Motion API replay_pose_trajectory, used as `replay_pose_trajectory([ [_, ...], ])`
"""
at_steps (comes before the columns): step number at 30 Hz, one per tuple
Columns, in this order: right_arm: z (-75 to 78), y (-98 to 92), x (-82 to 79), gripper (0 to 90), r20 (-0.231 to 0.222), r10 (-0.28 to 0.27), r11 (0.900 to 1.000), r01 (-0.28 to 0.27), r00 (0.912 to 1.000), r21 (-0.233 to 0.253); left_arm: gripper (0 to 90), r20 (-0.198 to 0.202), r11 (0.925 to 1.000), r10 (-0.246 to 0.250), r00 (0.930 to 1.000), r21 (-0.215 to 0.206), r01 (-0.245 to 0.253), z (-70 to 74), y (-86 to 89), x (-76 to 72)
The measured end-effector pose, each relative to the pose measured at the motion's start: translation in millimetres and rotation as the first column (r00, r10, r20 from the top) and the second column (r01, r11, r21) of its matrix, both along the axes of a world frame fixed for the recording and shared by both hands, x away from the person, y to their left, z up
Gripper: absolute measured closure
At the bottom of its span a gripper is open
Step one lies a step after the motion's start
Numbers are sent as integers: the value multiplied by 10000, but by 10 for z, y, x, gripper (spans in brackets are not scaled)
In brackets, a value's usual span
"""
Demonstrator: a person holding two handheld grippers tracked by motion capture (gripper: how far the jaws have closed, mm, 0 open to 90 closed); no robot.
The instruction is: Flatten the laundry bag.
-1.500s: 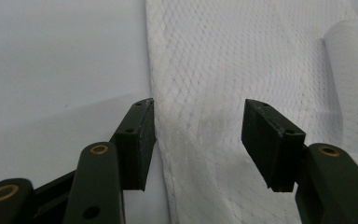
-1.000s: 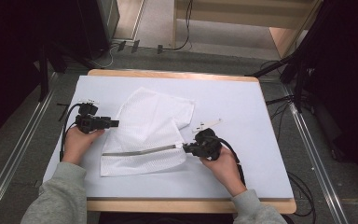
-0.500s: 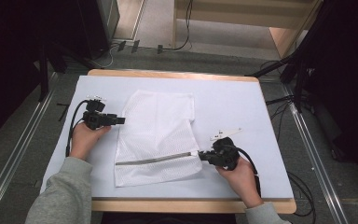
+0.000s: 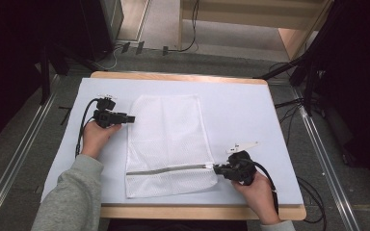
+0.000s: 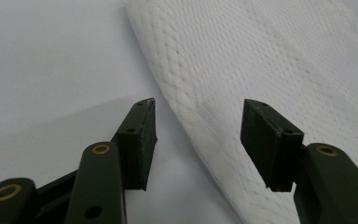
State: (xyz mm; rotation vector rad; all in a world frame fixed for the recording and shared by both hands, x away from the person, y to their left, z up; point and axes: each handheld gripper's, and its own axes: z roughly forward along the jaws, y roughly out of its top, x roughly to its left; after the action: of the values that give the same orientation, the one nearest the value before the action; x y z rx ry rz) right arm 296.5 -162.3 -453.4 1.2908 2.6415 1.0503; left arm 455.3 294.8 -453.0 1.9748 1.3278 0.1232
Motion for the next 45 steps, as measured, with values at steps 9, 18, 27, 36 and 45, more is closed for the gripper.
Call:
replay_pose_trajectory([
  [9,-28,-28,-127,814,-291,34,10000,-32,9996,63,504,162,9999,119,9998,-46,-118,-22,-46,65],
  [18,-20,-76,-36,668,133,-201,9988,195,9997,441,740,-20,9998,-65,10000,-187,64,-57,-144,78],
  [27,11,-65,44,657,555,-499,9956,453,9972,814,892,436,9996,271,9987,46,-273,3,-154,132],
  [36,-6,15,242,633,960,-729,9933,636,9927,964,658,174,9988,486,9987,55,-487,-20,-124,183],
  [45,-50,128,536,599,1134,-742,9942,646,9908,859,536,2,9993,50,10000,367,-50,123,-87,-58],
])
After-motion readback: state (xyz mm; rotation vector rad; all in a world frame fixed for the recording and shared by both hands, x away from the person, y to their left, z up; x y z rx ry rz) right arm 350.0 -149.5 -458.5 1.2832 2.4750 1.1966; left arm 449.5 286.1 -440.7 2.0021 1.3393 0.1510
